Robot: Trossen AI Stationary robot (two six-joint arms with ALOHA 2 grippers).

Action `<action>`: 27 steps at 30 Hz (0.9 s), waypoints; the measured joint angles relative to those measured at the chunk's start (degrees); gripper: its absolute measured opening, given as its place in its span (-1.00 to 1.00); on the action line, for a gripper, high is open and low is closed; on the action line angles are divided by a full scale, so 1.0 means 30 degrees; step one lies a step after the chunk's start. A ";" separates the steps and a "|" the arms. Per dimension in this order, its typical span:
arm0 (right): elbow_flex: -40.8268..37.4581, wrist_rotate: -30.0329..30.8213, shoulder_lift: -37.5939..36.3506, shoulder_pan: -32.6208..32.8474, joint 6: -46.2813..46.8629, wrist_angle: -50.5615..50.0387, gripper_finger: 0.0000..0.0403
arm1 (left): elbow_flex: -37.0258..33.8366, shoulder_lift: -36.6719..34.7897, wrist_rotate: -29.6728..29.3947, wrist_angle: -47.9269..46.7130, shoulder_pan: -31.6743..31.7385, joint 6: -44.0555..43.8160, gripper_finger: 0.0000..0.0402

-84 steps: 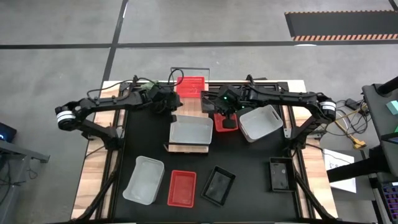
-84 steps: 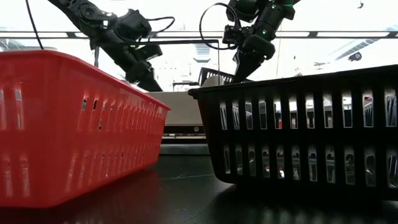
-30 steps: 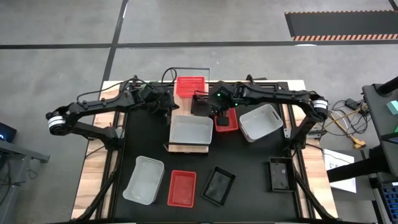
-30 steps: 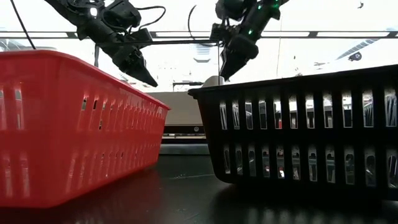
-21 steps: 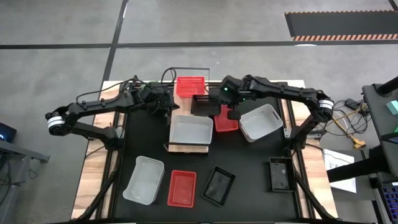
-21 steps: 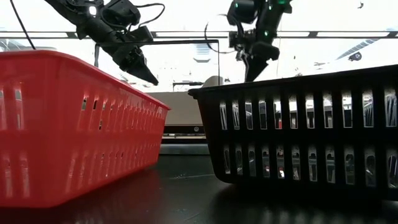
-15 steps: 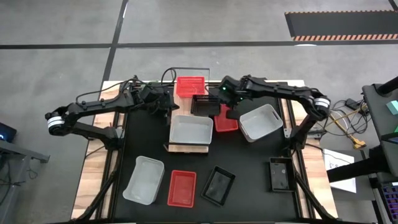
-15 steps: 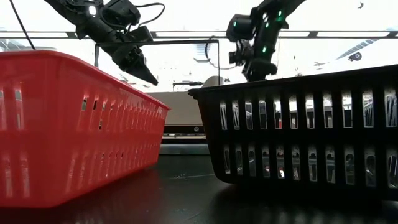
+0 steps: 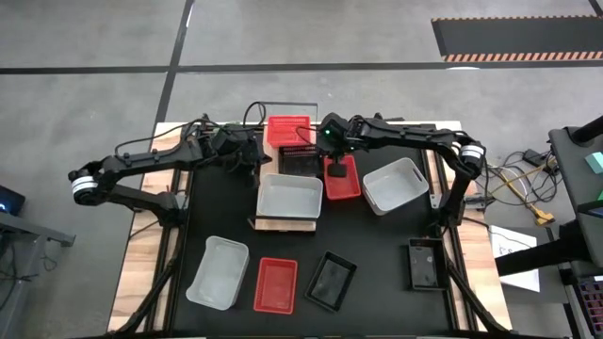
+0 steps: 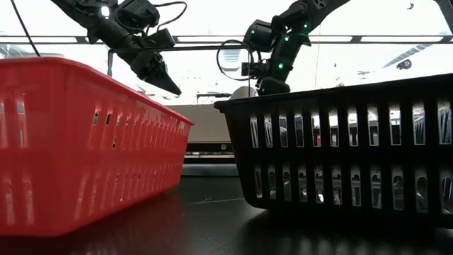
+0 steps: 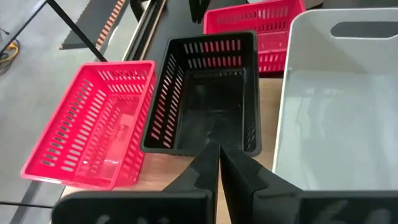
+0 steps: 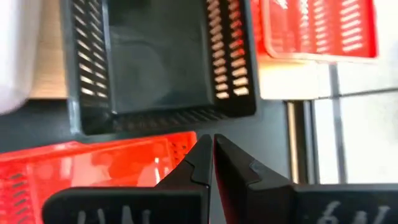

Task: Stack baskets on shelf by color
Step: Put the middle black bin on the shelf

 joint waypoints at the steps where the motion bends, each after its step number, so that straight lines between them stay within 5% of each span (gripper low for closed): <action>1: 0.0046 -0.0368 0.0000 0.0000 -0.0015 0.0019 -0.96 | 0.0000 0.0000 -0.0027 -0.0007 0.0000 0.0000 -1.00; 10: 0.0137 0.1375 -0.0743 -0.0243 -0.0023 -0.1022 -0.96 | 0.0000 0.0007 -0.0435 0.0262 0.0000 0.0013 -1.00; 19: -0.0380 -0.1775 0.0415 -0.0120 0.0175 0.0872 -0.96 | -0.0019 0.0015 -0.0435 0.0307 0.0000 -0.0007 -1.00; 27: -0.0019 -0.2038 0.0129 0.0415 0.0173 0.2146 -0.96 | -0.0025 -0.0043 -0.0435 0.0249 -0.0007 -0.0022 -1.00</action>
